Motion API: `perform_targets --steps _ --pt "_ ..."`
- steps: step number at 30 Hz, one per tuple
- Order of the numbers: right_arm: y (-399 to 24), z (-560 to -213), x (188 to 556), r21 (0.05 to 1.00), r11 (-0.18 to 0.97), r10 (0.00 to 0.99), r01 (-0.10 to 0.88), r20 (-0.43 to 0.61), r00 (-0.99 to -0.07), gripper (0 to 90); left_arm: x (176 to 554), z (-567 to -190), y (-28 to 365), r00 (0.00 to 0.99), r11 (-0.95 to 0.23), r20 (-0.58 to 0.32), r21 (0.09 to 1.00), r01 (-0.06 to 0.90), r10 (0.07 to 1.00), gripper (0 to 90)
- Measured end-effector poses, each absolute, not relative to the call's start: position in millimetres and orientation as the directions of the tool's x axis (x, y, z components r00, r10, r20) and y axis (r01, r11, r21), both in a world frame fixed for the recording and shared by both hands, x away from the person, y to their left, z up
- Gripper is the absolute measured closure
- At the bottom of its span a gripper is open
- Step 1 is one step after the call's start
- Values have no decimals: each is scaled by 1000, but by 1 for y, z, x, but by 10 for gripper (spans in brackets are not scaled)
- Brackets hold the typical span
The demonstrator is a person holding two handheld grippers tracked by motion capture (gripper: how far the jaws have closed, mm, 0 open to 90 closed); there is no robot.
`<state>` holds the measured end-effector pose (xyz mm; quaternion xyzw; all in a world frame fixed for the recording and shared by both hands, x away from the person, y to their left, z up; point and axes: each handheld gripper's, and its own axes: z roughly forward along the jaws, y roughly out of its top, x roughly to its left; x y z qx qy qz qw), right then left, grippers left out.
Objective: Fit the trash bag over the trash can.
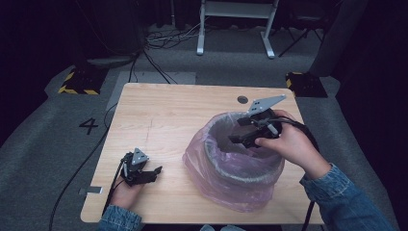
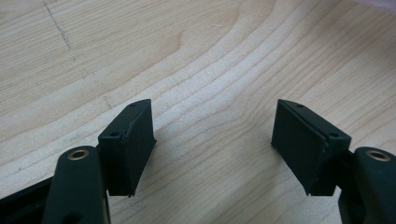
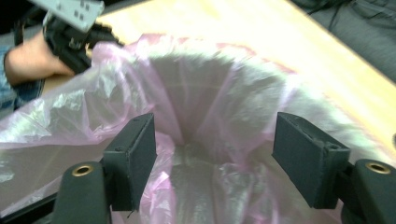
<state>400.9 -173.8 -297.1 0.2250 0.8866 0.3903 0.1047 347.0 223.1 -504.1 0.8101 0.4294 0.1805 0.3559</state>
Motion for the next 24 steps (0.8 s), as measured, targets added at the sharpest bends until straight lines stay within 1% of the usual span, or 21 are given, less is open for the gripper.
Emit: perform_targets --steps 8,13,24 --pt "-213 -284 394 795 501 593 342 -28 -804 303 349 -504 223 567 -381 -11 731 566 824 288" --pt "-237 -281 388 807 472 631 353 -30 -775 302 353 -504 227 608 -414 -5 728 547 794 272" --pt "-290 -278 370 820 422 712 387 -35 -701 297 353 -504 229 622 -422 -7 728 539 783 267"
